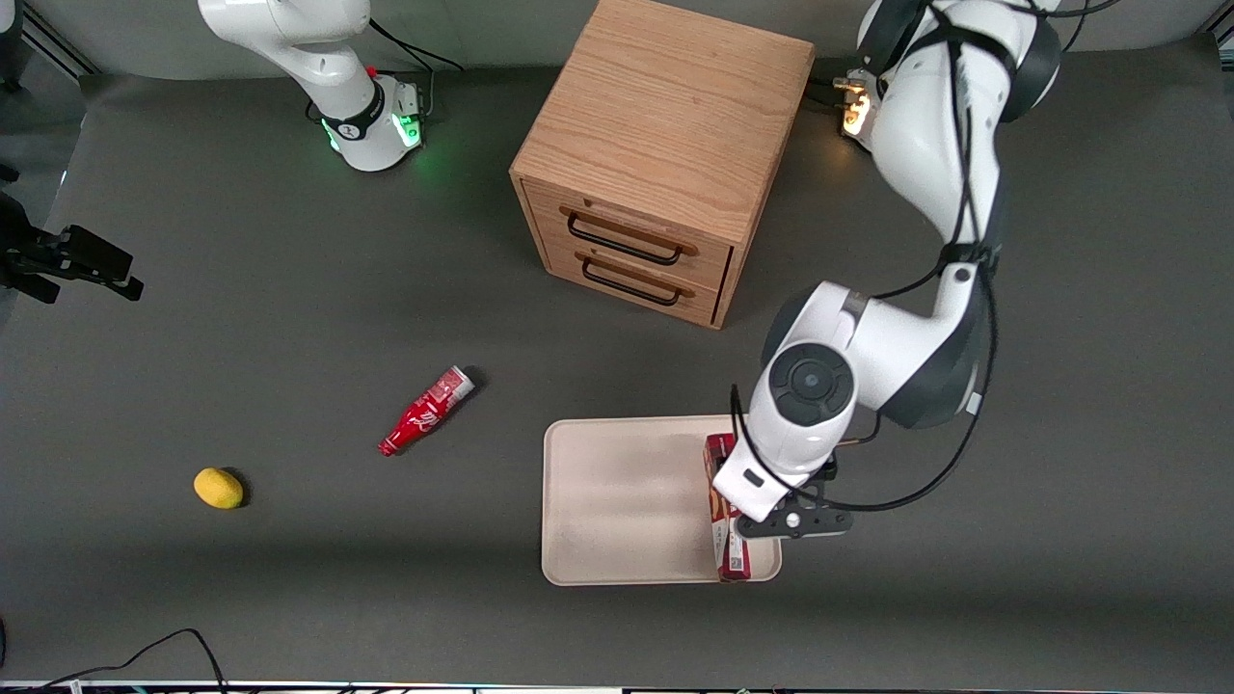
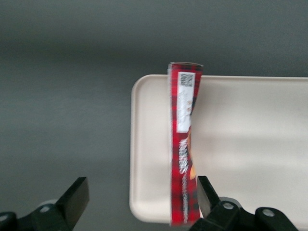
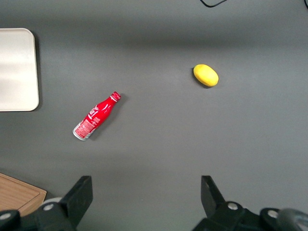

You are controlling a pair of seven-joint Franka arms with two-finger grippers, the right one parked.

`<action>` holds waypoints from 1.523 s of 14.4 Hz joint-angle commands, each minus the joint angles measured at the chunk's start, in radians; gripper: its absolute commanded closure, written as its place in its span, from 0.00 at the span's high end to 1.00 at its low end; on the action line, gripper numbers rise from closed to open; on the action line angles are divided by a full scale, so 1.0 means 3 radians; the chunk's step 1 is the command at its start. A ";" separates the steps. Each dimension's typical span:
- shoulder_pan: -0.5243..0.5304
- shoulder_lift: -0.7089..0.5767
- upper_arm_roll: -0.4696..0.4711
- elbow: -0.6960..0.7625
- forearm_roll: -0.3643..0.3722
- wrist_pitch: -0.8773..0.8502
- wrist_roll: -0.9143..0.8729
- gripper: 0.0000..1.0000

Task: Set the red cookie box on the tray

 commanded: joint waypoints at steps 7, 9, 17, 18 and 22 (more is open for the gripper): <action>0.0809 -0.1611 -0.0007 -0.1232 -0.0132 -0.0645 0.1367 1.00; 0.0988 -0.1882 0.0008 -0.1437 -0.0132 -0.0797 0.1634 1.00; 0.1420 -0.2436 0.0207 -0.1710 -0.0209 -0.1166 0.2320 1.00; 0.1201 -0.2436 0.0420 -0.1714 -0.0214 -0.1187 0.2325 1.00; 0.1050 -0.2405 0.0755 -0.1679 -0.0515 -0.1202 0.2320 1.00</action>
